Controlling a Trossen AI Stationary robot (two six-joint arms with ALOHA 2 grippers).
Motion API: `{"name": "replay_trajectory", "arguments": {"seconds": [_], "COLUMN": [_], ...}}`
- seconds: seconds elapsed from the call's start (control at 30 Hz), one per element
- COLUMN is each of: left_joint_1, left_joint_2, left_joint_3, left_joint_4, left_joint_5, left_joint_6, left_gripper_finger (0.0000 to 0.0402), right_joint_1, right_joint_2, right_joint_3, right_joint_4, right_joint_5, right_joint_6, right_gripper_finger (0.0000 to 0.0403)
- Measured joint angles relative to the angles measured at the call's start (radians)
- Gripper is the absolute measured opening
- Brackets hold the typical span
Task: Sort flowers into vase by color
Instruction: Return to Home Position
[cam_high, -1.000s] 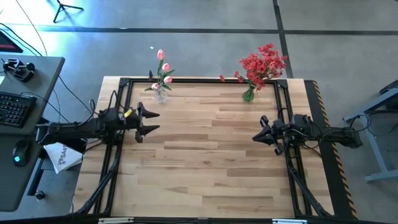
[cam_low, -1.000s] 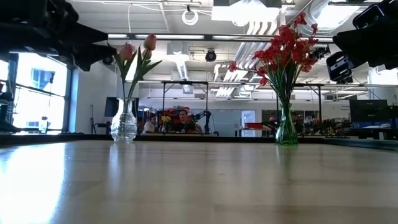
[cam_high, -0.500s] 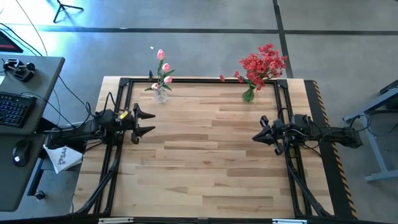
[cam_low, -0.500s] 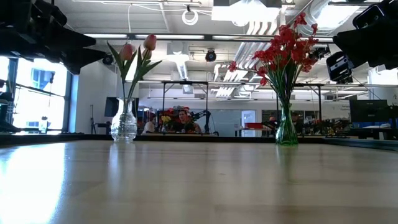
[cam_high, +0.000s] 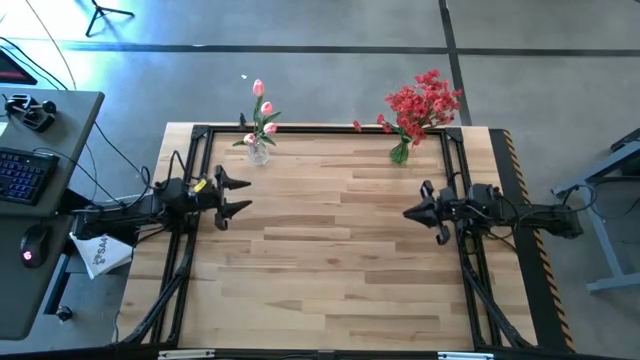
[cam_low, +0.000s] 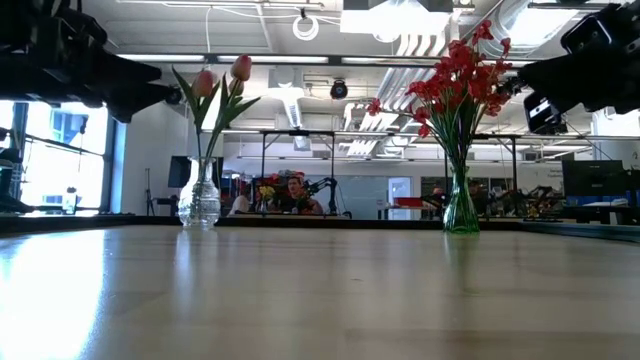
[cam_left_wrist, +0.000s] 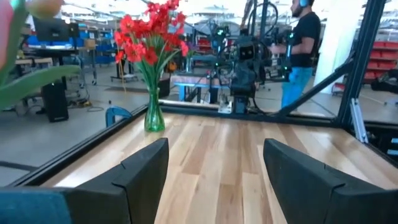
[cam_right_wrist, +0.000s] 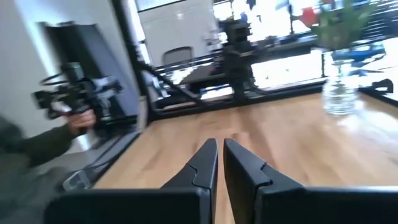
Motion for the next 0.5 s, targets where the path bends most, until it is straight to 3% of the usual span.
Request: {"name": "replay_trajectory", "arguments": {"seconds": [0.2,0.4,0.5], "left_joint_1": [0.0,0.0,0.0], "left_joint_2": [0.011,0.027,0.027], "left_joint_3": [0.0,0.0,0.0], "left_joint_4": [-0.038,-0.038,-0.037], "left_joint_5": [0.039,0.033,0.032], "left_joint_6": [-0.018,-0.081,-0.08], "left_gripper_finger": [0.025,0.025,0.025], "right_joint_1": [0.0,0.0,0.0], "right_joint_2": [0.0,0.0,0.0], "right_joint_3": [0.0,0.0,-0.002], "right_joint_4": [0.0,-0.017,-0.014], "right_joint_5": [0.084,0.115,0.115], "right_joint_6": [0.009,-0.17,-0.176], "right_gripper_finger": [0.0024,0.0024,0.0024]}}
